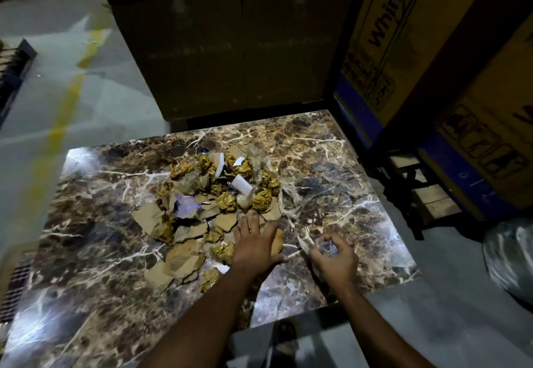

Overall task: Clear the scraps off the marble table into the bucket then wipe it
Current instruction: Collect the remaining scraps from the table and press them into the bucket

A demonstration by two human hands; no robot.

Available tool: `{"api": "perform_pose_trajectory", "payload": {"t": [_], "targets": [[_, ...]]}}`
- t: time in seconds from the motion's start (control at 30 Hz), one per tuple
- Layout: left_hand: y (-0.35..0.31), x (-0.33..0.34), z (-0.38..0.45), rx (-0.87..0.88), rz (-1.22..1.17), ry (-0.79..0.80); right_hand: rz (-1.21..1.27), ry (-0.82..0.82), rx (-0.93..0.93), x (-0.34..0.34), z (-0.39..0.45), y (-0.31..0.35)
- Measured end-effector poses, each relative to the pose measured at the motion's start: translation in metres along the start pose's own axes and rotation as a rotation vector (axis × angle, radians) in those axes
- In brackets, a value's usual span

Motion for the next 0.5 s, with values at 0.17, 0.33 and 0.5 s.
{"api": "perform_pose_trajectory", "payload": {"t": [0.17,0.33,0.5], "targets": [[-0.006,0.002,0.0,0.04,-0.115,-0.054,0.04,0.002,-0.025,0.01,0.0,0.004],[0.003,0.004,0.008,0.065,-0.235,-0.075,0.06,0.037,0.012,0.014,0.001,0.011],[0.007,0.009,0.008,0.16,-0.068,-0.166,0.062,0.036,0.068,0.015,0.004,0.009]]}}
Point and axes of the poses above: each hand's wrist, its own z-axis towards the middle knuckle, its own x-axis out of the palm, y = z × x, the point moved 1 cm from there along z, towards the middle knuckle, and after that the axes turned 9 degrees about -y, right-handed, at the moved point
